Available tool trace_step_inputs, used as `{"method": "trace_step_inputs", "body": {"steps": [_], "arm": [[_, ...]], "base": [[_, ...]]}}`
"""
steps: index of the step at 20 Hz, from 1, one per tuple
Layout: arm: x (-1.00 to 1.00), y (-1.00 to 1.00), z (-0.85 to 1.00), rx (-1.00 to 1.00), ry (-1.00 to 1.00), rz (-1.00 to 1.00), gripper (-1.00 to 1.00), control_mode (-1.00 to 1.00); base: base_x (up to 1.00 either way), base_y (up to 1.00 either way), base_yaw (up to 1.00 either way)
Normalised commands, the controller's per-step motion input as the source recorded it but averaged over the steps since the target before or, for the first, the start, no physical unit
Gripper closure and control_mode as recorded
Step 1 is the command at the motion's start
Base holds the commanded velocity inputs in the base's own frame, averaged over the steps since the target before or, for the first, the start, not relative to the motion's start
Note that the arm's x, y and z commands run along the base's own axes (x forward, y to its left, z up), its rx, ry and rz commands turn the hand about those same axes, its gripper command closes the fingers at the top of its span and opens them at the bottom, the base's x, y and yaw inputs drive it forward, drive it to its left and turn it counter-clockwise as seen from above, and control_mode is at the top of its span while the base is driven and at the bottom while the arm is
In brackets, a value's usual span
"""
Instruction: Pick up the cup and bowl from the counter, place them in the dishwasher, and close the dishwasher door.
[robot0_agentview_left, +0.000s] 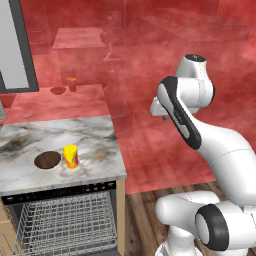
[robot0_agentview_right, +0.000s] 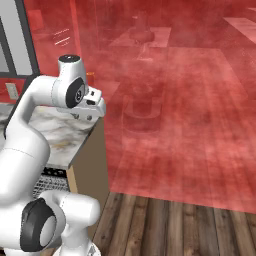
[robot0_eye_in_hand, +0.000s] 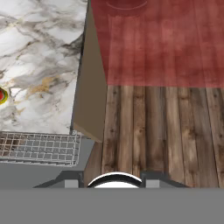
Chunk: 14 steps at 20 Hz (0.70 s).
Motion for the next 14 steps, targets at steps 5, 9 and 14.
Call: {"method": "trace_step_inputs", "body": {"steps": [5,9,14], "arm": [[0.01,0.09,-0.04,0.0,0.0,0.0,-1.0,-1.0],[0.02,0.29,-0.12,0.0,0.0,0.0,-1.0,-1.0],[0.0,0.44,-0.15,0.0,0.0,0.0,-1.0,-1.0]], "base": [[0.0,0.0,0.0],[0.0,0.0,0.0],[0.0,0.0,0.0]]}}
